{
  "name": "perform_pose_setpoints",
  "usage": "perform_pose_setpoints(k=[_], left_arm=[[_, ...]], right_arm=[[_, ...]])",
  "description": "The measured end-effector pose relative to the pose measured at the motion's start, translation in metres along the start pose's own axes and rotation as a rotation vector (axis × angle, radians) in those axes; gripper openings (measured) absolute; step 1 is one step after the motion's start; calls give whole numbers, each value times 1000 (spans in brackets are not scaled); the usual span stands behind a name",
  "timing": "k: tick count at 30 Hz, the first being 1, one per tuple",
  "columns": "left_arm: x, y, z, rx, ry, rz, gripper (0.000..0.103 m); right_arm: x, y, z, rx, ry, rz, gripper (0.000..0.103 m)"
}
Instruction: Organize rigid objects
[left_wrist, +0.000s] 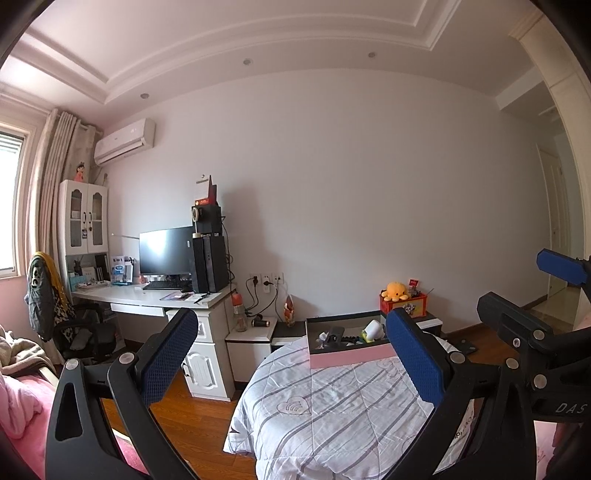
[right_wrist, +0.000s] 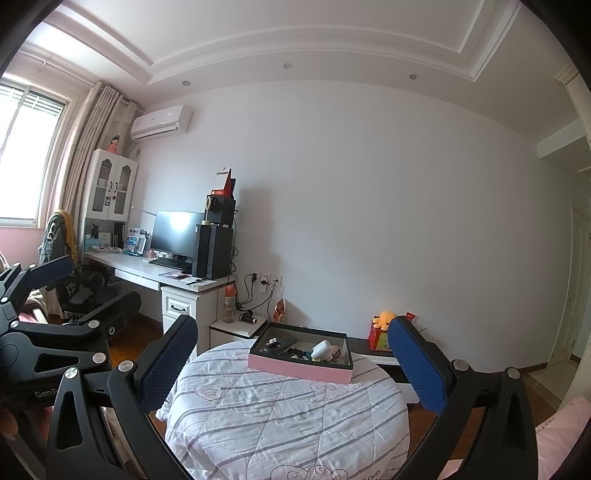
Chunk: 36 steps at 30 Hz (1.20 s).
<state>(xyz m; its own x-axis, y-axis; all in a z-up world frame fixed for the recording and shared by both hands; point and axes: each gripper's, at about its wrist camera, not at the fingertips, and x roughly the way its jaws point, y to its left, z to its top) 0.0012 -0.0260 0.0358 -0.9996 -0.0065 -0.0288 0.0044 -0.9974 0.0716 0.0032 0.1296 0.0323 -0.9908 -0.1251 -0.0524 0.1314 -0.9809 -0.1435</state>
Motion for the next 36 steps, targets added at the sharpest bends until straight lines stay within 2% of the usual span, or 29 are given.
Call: perform_pose_setpoints(k=[9,36], left_arm=[[-3,2,-1,1,-21,2,103],[0,3,-1,11,-13,14,103]], right_arm=[[-2,0,2,-4,-5,3,103],[-2,0,5,-13,3,0,103]])
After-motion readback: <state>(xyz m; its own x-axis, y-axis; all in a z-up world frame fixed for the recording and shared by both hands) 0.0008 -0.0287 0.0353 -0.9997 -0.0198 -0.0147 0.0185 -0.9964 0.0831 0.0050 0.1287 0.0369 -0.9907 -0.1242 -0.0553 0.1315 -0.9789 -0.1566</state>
